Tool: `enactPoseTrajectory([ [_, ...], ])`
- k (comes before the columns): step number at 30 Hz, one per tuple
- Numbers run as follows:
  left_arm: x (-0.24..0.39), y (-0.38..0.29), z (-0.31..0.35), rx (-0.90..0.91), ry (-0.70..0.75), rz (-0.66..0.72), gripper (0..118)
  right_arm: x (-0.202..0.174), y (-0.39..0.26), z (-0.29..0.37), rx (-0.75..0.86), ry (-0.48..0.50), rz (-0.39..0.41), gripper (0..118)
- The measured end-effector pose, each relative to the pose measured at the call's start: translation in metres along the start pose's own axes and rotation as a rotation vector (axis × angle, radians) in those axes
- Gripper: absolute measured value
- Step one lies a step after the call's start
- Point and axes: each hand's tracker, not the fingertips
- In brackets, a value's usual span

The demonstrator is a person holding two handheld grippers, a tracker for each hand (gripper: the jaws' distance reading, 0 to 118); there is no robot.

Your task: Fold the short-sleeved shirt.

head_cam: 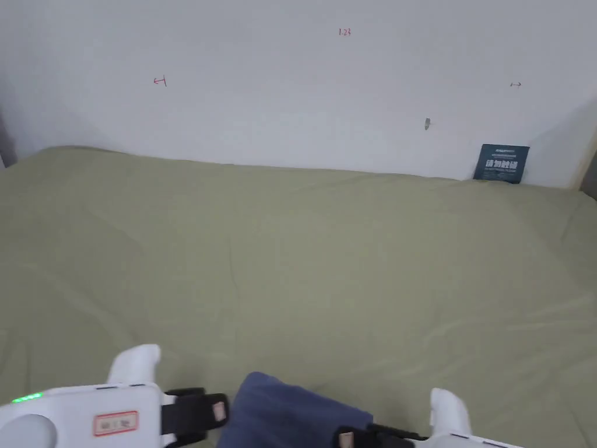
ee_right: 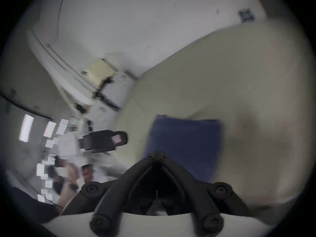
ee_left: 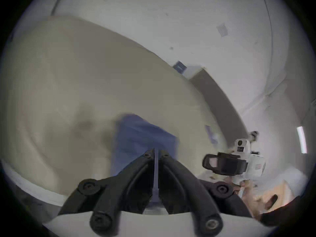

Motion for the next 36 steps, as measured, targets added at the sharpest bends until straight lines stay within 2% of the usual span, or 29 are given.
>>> enactPoseTrajectory([
  [2,-0.026,0.008,0.013,0.011,0.035,0.043,5,0.019,-0.001,-0.032,-0.031,0.121,-0.086,1],
  [7,-0.056,0.007,0.017,-0.008,0.053,0.103,5,0.051,-0.003,-0.08,-0.161,0.01,-0.153,1],
  [10,-0.061,0.002,0.006,-0.061,0.033,0.119,5,0.076,-0.007,-0.071,-0.186,-0.15,-0.168,0],
  [12,-0.063,-0.002,-0.003,-0.098,-0.042,0.141,5,0.09,-0.008,-0.049,-0.14,-0.117,-0.205,0],
  [14,-0.066,-0.004,-0.011,-0.126,-0.111,0.152,5,0.095,-0.005,-0.032,-0.114,-0.173,-0.179,0],
  [16,-0.066,-0.003,-0.022,-0.153,-0.18,0.161,5,0.095,-0.002,-0.025,-0.113,-0.176,-0.185,1],
  [18,-0.064,0.0,-0.037,-0.19,-0.241,0.14,6,0.09,-0.002,-0.023,-0.11,-0.208,-0.143,0],
  [19,-0.062,0.001,-0.045,-0.207,-0.255,0.134,14,0.088,-0.002,-0.024,-0.116,-0.206,-0.14,1],
  [20,-0.06,0.001,-0.058,-0.234,-0.289,0.134,32,0.088,-0.003,-0.024,-0.119,-0.206,-0.144,0],
  [21,-0.064,0.001,-0.073,-0.261,-0.315,0.136,68,0.088,-0.004,-0.023,-0.116,-0.204,-0.149,0],
  [22,-0.068,-0.001,-0.084,-0.277,-0.327,0.139,86,0.088,-0.005,-0.023,-0.114,-0.202,-0.15,0],
  [23,-0.068,-0.003,-0.098,-0.301,-0.366,0.16,91,0.088,-0.004,-0.023,-0.116,-0.204,-0.149,0],
  [27,-0.064,-0.021,-0.146,-0.43,-0.337,0.189,90,0.081,-0.005,-0.02,-0.11,-0.221,-0.113,1],
  [29,-0.061,-0.021,-0.137,-0.32,-0.416,0.213,86,0.08,-0.006,-0.017,-0.106,-0.233,-0.109,1],
  [31,-0.065,-0.02,-0.132,-0.35,-0.369,0.269,29,0.078,-0.006,-0.011,-0.086,-0.239,-0.106,1],
  [32,-0.071,-0.02,-0.133,-0.352,-0.324,0.278,27,0.076,-0.006,-0.009,-0.075,-0.239,-0.102,1],
  [34,-0.074,-0.024,-0.131,-0.361,-0.367,0.299,27,0.07,-0.006,-0.005,-0.051,-0.241,-0.098,1],
  [36,-0.069,-0.021,-0.123,-0.336,-0.349,0.264,27,0.061,-0.006,-0.001,-0.02,-0.236,-0.082,1],
])
